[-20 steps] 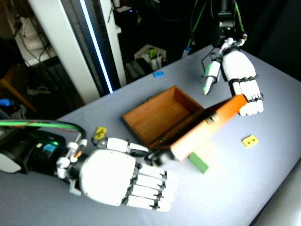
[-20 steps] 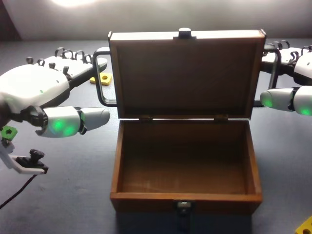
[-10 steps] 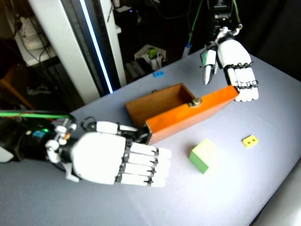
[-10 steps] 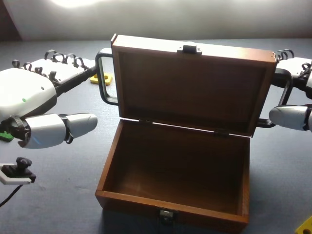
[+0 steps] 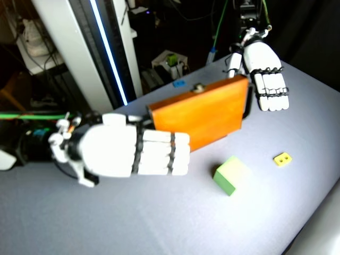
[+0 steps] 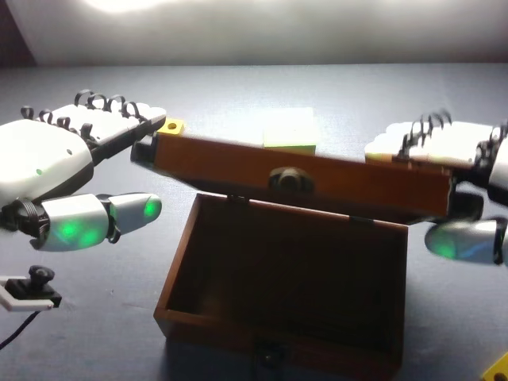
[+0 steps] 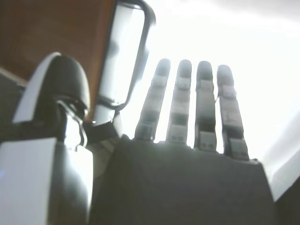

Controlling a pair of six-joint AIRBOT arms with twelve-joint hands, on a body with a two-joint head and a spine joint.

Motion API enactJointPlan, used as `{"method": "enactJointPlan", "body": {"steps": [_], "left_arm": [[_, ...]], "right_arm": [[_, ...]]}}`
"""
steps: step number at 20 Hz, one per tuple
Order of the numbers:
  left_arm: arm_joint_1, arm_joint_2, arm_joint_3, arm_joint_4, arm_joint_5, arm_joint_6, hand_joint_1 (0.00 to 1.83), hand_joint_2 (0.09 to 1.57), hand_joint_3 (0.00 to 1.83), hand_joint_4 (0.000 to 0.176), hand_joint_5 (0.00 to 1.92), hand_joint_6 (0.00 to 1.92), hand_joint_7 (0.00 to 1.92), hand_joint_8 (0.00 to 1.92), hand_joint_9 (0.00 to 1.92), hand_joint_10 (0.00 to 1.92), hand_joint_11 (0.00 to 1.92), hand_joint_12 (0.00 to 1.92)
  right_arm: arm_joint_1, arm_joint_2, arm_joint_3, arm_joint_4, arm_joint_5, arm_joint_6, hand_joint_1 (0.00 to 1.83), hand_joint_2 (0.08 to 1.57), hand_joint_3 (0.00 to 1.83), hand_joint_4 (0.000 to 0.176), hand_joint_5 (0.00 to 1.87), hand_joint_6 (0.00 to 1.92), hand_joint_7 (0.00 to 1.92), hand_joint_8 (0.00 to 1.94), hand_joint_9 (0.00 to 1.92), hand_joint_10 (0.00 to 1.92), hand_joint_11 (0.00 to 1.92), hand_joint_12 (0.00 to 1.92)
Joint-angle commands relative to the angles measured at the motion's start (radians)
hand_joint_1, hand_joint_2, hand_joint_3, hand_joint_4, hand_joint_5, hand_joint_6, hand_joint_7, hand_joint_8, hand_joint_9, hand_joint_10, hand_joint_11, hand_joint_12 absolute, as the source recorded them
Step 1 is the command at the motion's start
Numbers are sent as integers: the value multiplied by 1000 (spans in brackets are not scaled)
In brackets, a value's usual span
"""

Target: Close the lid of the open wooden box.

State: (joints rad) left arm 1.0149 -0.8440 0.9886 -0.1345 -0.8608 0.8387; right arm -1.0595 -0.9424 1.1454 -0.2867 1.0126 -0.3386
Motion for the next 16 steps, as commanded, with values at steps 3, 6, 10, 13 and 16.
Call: {"method": "enactJointPlan", "body": {"steps": [3, 6, 10, 13, 16], "left_arm": [[5, 7, -4, -13, -131, -6, 0, 1359, 9, 0, 69, 9, 82, 5, 109, 10, 137, 85], [13, 6, -8, -18, -131, -7, 0, 1379, 14, 0, 83, 12, 94, 8, 107, 7, 110, 77], [30, 6, -12, -22, -131, -12, 0, 1409, 18, 0, 71, 1, 114, 9, 129, 10, 72, 68], [40, 6, -16, -24, -131, -15, 0, 1390, 5, 0, 73, 2, 132, 8, 151, 11, 100, 83], [54, 4, -22, -25, -131, -17, 0, 1387, 2, 0, 27, 0, 87, 0, 127, 0, 65, 70]], "right_arm": [[-18, -1, -3, 57, 123, 7, 176, 1376, 0, 0, 150, 4, 115, 0, 86, 1, 136, 28], [-37, -2, -12, 72, 123, 7, 264, 1389, 0, 0, 140, 0, 92, 0, 67, 0, 130, 29], [-75, -10, -13, 107, 123, 6, 269, 1364, 0, 0, 123, 0, 33, 0, 32, 0, 121, 28], [-102, -15, -9, 133, 122, 6, 417, 1374, 0, 3, 158, 7, 24, 0, 34, 1, 152, 48], [-110, -16, -9, 141, 122, 6, 437, 1363, 0, 4, 172, 7, 38, 4, 49, 5, 167, 57]]}}
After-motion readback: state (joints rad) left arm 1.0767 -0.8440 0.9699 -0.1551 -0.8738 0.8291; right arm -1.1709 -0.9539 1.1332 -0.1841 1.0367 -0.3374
